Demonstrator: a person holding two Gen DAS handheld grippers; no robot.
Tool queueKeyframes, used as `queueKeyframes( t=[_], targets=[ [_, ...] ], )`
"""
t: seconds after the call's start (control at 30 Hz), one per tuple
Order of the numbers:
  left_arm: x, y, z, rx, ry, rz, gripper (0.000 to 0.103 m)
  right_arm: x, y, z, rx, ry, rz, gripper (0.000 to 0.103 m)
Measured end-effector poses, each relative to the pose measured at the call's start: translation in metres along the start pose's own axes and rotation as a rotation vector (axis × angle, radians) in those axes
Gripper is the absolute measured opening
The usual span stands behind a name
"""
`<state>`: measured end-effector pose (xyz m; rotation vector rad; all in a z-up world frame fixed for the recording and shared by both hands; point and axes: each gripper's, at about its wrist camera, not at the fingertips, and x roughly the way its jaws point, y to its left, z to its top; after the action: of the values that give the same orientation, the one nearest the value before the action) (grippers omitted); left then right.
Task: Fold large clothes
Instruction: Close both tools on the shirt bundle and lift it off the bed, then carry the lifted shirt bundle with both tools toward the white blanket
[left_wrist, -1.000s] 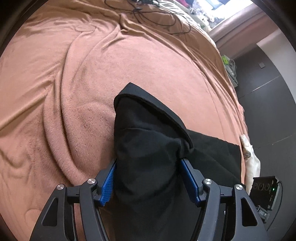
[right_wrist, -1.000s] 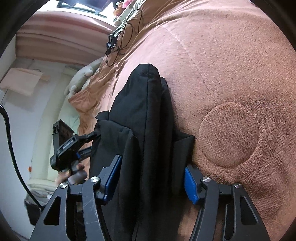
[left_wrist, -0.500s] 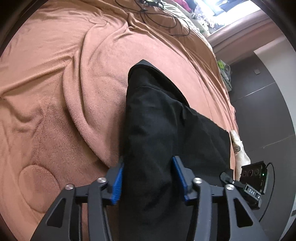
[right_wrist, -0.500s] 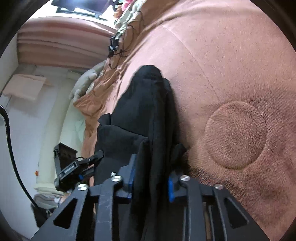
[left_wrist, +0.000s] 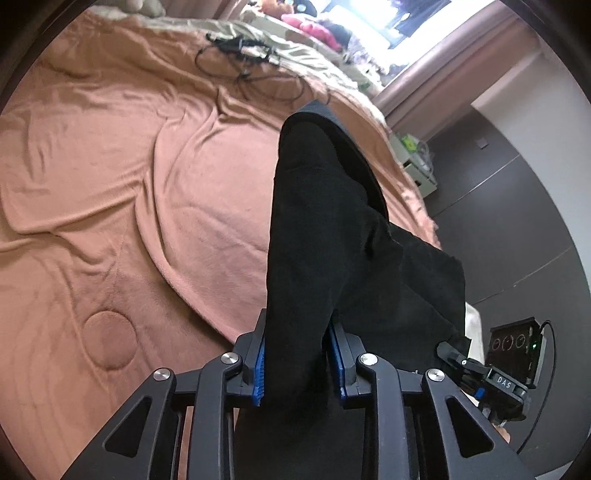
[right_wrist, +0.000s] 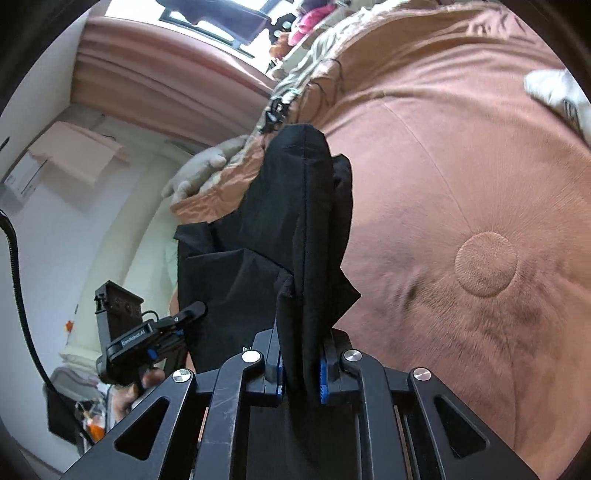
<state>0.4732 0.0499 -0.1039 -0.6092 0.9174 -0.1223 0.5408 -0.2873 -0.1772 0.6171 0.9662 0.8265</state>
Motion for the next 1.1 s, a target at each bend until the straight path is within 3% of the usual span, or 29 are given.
queueKeyframes(
  t=[0.6,1.1],
  targets=[
    [-0.103,-0.06,-0.05,0.063,-0.135,-0.109,0.027,-0.099,0.074,-0.045,-0.131,-0.134,0.03,0.014],
    [-0.153,-0.165,-0.088,0.175,-0.182,-0.208,0.027,-0.218,0.102,-0.069,-0.21,-0.277,-0.005,0.014]
  ],
)
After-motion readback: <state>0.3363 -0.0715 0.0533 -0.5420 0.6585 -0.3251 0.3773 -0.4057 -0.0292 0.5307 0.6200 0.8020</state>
